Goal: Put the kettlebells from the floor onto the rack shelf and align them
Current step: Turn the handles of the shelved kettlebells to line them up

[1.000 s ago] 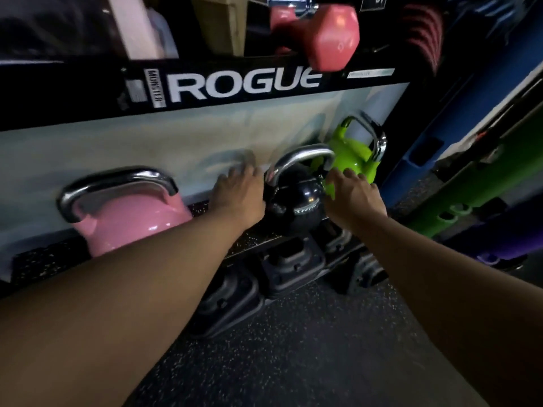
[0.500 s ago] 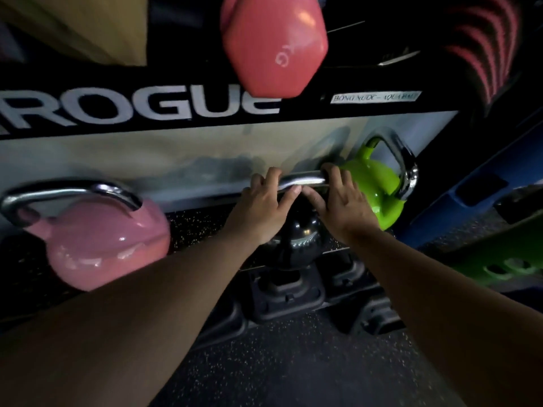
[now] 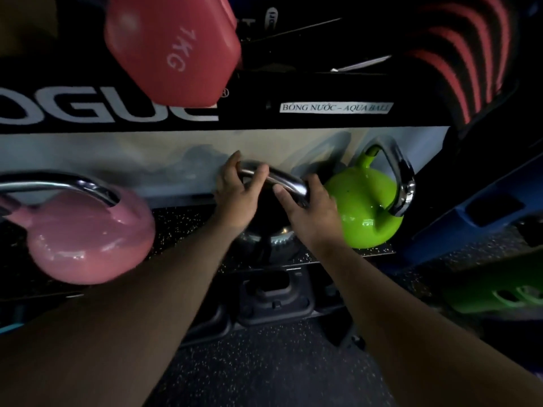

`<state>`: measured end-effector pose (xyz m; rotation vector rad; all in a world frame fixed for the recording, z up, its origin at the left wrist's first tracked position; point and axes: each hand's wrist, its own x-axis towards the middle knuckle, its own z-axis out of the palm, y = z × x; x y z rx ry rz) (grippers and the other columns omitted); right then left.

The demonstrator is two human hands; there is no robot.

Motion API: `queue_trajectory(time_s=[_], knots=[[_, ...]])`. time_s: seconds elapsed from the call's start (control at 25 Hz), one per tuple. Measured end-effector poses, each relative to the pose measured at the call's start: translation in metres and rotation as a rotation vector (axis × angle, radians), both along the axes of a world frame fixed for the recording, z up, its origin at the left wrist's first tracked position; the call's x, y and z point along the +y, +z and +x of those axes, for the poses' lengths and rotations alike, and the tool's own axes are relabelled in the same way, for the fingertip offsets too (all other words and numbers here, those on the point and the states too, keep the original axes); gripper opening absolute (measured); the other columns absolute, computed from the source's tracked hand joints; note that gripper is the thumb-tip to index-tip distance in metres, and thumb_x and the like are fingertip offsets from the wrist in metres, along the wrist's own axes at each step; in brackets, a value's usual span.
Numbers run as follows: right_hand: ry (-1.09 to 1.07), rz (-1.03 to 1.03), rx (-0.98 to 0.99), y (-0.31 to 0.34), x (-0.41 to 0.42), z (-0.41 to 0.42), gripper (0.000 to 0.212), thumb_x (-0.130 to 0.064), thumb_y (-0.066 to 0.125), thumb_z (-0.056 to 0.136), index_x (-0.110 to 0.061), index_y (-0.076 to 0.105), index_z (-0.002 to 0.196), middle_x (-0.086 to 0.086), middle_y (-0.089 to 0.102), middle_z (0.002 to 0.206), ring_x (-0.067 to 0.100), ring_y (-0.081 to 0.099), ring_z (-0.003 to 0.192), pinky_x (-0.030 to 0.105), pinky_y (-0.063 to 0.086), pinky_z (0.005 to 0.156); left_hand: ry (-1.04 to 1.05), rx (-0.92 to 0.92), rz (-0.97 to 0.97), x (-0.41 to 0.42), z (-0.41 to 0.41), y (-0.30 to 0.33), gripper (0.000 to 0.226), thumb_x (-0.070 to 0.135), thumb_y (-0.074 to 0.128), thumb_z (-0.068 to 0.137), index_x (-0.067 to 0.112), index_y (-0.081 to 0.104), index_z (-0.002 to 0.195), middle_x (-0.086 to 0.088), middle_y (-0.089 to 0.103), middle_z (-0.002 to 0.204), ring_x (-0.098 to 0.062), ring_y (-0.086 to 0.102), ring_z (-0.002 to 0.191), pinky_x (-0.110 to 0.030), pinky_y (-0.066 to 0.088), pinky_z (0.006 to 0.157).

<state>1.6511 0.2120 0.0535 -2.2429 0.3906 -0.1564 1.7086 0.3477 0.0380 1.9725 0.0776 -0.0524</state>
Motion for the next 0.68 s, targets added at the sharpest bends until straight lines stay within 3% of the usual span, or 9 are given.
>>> queue_trajectory(time_s=[0.12,0.28,0.4,0.52,0.64,0.68], knots=[[-0.052,0.295,-0.026,0.003,0.000,-0.001,0.031,-0.050,0.071,0.083,-0.022,0.061,0.092,-0.008,0.069,0.083,0.008,0.063,0.076,0.028,0.047,0.070,0.102,0.119,-0.168,-0.023,-0.010,0.005,0.081,0.059,0.047,0.091,0.035,0.000,0.153,-0.008,0.003,0.162,-0.031,0.022,0.145,-0.058,0.022,0.114],[-0.046,0.329,-0.061,-0.007,0.019,-0.019,0.020,-0.050,0.052,0.094,-0.030,0.059,0.098,-0.012,0.066,0.082,-0.001,0.058,0.073,0.027,0.044,0.068,-0.024,0.123,-0.203,-0.012,0.015,0.014,0.080,0.049,0.043,0.097,0.028,-0.011,0.153,-0.015,0.000,0.163,-0.031,0.011,0.148,-0.046,0.016,0.119],[0.008,0.465,-0.018,-0.001,0.011,-0.018,0.024,-0.045,0.047,0.099,-0.028,0.062,0.091,-0.005,0.064,0.071,0.006,0.057,0.063,0.028,0.041,0.063,-0.014,0.062,-0.177,-0.016,-0.002,0.002,0.078,0.058,0.036,0.095,0.028,-0.005,0.154,-0.010,0.017,0.162,-0.027,0.026,0.145,-0.049,0.022,0.117],[-0.019,0.646,-0.043,0.003,0.016,-0.011,0.033,-0.033,0.038,0.105,-0.022,0.069,0.110,0.010,0.063,0.080,0.021,0.057,0.071,0.031,0.045,0.066,0.042,0.045,-0.166,-0.025,-0.011,-0.006,0.068,0.059,0.028,0.097,0.029,0.006,0.154,-0.002,0.024,0.160,-0.024,0.029,0.143,-0.054,0.021,0.115],[0.023,0.671,-0.059,-0.002,0.039,-0.018,0.037,-0.029,0.032,0.107,-0.027,0.059,0.132,0.002,0.061,0.100,0.010,0.055,0.081,0.014,0.044,0.061,-0.060,0.073,-0.162,-0.014,0.018,-0.002,0.059,0.052,0.024,0.101,0.029,0.012,0.154,-0.002,0.026,0.159,-0.023,0.029,0.143,-0.038,0.018,0.117],[0.035,0.696,-0.041,-0.002,0.043,-0.019,0.037,-0.031,0.032,0.107,-0.030,0.056,0.135,0.002,0.060,0.104,0.009,0.055,0.083,0.014,0.045,0.065,-0.121,0.091,-0.157,-0.011,0.023,0.000,0.059,0.052,0.021,0.101,0.030,0.011,0.154,-0.004,0.026,0.159,-0.024,0.029,0.143,-0.033,0.020,0.113]])
